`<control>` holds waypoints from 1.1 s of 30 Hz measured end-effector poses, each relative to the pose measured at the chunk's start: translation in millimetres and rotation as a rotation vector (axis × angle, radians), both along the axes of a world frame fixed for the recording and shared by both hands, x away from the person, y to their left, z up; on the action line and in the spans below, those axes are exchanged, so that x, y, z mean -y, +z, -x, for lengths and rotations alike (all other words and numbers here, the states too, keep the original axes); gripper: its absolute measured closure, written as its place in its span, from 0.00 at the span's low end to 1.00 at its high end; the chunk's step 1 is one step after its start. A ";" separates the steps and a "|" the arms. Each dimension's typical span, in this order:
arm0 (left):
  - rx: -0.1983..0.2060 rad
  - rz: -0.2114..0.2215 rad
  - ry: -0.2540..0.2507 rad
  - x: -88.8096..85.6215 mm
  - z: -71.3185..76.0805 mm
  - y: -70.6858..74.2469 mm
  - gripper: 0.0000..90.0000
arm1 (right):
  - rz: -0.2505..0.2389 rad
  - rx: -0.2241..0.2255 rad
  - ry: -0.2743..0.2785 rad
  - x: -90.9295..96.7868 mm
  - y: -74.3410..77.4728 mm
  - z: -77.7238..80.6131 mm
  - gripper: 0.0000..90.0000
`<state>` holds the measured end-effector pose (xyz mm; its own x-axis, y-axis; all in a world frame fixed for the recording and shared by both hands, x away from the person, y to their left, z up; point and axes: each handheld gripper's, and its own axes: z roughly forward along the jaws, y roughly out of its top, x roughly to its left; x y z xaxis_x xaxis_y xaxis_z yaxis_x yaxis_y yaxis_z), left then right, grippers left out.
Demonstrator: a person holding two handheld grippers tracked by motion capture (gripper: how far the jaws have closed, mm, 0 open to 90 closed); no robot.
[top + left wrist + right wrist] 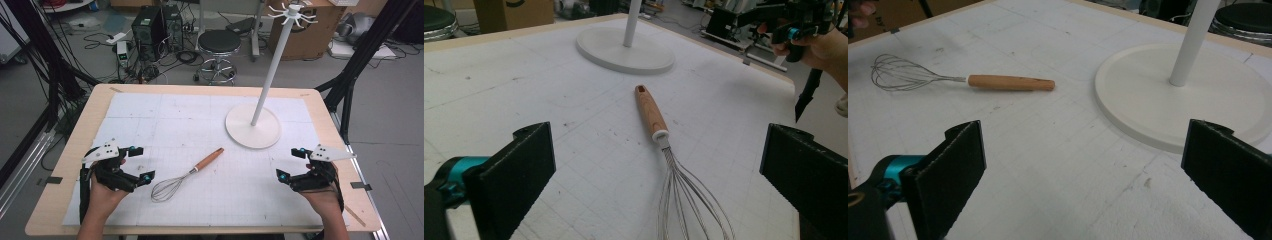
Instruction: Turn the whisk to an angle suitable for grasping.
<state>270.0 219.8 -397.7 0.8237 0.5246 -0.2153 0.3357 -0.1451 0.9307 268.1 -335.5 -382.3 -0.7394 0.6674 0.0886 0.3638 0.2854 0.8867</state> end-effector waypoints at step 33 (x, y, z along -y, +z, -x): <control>-0.125 -0.215 -0.090 78.1 -53.5 30.4 0.02 | 0.003 0.001 -0.033 13.5 -1.5 0.5 0.03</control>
<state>323.4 141.8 -367.3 0.8429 0.4954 -0.2100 0.4234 -0.3697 0.8271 267.6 -349.0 -383.7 -0.7170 0.6918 0.0854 0.3719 0.2760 0.8863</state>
